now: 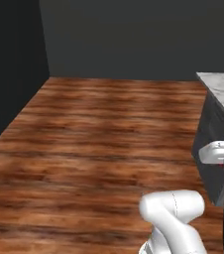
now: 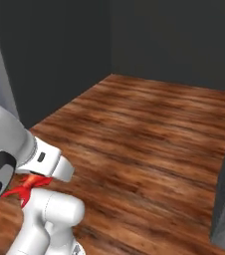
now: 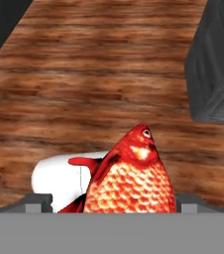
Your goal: Take the cheese, fish, and eggplant from the fridge and place them on the plate on the dining counter to create an appetizer plate.
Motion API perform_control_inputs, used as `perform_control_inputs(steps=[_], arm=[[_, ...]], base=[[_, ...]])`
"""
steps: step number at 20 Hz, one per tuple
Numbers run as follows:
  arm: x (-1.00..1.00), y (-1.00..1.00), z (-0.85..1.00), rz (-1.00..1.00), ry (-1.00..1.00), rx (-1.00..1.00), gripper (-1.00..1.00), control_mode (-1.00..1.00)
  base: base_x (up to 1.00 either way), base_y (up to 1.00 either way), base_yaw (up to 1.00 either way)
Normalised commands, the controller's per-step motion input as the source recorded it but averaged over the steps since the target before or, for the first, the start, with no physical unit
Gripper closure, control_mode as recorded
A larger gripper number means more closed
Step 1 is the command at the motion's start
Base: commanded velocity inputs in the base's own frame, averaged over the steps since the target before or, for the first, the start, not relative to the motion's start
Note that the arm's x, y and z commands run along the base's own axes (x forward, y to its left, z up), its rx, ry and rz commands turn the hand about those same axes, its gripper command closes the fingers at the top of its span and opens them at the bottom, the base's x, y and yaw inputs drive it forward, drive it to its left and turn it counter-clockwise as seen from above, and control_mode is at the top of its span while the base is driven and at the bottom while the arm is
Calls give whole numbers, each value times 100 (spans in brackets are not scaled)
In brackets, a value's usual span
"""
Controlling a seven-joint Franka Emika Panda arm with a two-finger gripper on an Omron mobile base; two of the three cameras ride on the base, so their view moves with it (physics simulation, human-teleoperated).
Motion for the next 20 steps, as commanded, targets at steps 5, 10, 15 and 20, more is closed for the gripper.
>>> perform_control_inputs(steps=[5,10,15,20], arm=[[0,0,0,0,0,0,100,100],[0,0,0,0,0,0,100,100],[0,0,0,0,0,0,100,100],[0,0,0,0,0,0,100,100]], base=[[100,0,-21],[100,0,-18],[100,0,-16],[100,0,-21]])
